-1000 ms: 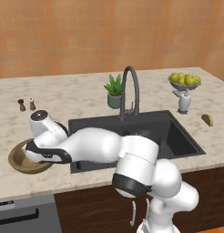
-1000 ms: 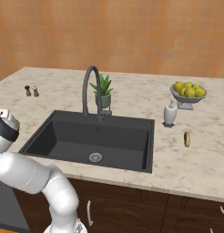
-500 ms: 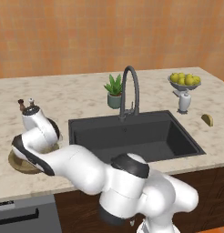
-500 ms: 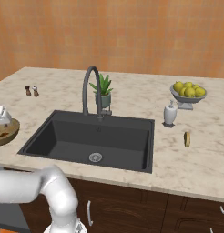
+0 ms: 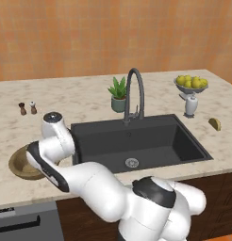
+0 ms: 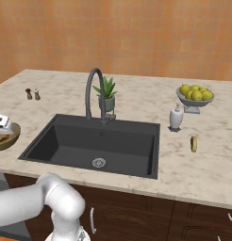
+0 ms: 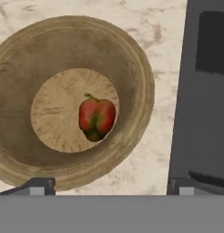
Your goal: Pick the bell pepper from the sink and place it in the bowl. Then pick the bowl and place it in the microwave. Then close the microwave door and press the start button.
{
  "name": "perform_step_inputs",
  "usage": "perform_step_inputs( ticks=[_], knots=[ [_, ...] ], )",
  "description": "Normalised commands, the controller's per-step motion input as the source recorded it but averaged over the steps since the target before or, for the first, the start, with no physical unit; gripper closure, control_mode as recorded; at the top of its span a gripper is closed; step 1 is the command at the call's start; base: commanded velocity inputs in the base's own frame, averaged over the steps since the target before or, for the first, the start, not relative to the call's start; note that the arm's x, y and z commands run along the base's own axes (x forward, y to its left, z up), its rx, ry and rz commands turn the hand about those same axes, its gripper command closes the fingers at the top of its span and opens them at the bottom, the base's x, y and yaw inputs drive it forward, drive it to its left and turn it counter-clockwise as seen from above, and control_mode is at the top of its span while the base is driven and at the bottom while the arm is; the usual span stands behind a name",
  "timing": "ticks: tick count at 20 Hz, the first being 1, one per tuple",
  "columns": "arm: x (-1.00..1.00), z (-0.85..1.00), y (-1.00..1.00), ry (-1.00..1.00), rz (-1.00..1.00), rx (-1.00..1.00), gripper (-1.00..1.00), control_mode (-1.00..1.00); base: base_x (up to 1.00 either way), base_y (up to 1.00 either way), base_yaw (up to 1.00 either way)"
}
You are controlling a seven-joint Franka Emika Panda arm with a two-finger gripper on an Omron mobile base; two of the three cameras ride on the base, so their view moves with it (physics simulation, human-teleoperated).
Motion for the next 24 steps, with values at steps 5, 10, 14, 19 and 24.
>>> perform_step_inputs(
  ticks=[5,10,14,19,24],
  knots=[
    [0.42,0.00,-0.16,0.07,-0.10,0.21,-1.00,-1.00,0.00,0.00,0.00],
    [0.78,0.00,0.11,0.08,-0.04,0.07,-1.00,-1.00,0.00,0.00,0.00],
    [0.50,-0.09,0.07,0.03,0.00,0.02,-1.00,-1.00,0.00,0.00,0.00],
    [0.15,-0.16,0.21,0.00,0.00,0.01,-1.00,-1.00,0.00,0.00,0.00],
    [0.00,-0.26,0.20,0.00,0.00,0.01,-1.00,-1.00,0.00,0.00,0.00]
  ],
)
